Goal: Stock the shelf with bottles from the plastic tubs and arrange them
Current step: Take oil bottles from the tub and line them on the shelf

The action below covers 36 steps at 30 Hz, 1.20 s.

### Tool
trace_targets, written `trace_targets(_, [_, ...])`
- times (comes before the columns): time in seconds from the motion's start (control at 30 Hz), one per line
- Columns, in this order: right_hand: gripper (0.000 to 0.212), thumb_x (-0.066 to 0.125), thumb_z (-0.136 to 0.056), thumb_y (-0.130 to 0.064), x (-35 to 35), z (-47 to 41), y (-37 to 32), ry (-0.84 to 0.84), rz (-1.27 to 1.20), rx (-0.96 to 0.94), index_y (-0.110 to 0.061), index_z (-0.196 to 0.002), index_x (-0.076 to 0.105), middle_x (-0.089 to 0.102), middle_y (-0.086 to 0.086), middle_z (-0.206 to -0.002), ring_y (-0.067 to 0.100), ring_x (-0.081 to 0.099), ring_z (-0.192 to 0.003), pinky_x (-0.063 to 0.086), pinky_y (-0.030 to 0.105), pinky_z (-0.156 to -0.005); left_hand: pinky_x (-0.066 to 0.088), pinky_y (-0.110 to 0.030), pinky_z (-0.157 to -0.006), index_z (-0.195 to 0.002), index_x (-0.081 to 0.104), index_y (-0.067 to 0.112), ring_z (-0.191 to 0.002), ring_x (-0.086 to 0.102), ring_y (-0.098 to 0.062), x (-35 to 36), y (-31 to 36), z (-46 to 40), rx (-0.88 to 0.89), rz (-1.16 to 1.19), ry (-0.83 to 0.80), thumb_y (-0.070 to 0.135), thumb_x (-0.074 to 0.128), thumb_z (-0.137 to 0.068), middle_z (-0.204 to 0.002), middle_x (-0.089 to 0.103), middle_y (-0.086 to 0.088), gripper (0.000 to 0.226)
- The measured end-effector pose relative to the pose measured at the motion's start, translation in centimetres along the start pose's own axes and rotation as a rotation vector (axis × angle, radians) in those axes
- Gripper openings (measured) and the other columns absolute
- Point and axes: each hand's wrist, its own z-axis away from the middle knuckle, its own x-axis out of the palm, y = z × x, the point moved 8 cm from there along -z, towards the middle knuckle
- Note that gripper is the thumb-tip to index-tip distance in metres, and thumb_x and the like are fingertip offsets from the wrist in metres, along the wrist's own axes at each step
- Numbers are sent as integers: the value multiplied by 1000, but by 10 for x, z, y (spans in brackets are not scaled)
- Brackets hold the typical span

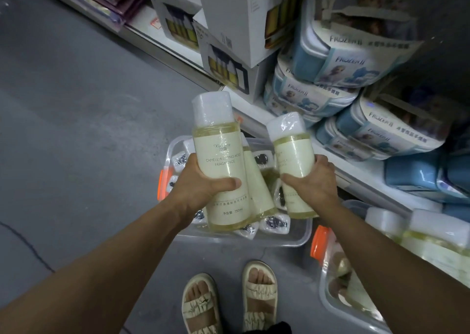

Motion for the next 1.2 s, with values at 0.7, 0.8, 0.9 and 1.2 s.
trace_targets(0.7, [57, 73, -59, -14, -165, 177, -225, -496, -791, -168, -19, -113, 57, 71, 9, -103, 27, 69, -94, 56, 46, -81, 52, -27, -69, -114, 53, 20, -93, 67, -14, -104, 202, 186, 175, 43, 116, 0, 80, -70, -102, 69, 2, 55])
trace_targets(0.8, [81, 77, -41, -28, -202, 207, -267, -488, -763, -244, -19, -118, 54, 68, 10, -109, 28, 67, -98, 54, 50, -85, 53, -34, -78, -106, 57, 23, -94, 67, -15, -122, 243, 220, 234, 22, 123, -1, 79, -70, -101, 70, 2, 49])
trace_targets(0.9, [89, 77, -38, -33, -240, 237, -306, -474, -737, -338, -18, -122, 52, 67, 10, -111, 27, 67, -98, 55, 50, -85, 53, -32, -75, -108, 57, 21, -95, 67, -16, -138, 282, 252, 294, 24, 134, -1, 80, -68, -101, 71, 1, 52])
trace_targets(1.2, [80, 79, -41, -28, -347, 317, -387, -382, -758, -558, -20, -117, 55, 71, 7, -106, 26, 69, -96, 56, 45, -80, 56, -43, -83, -117, 53, 20, -96, 69, -17, -159, 395, 343, 467, -17, 113, 15, 90, -48, -105, 72, 0, 78])
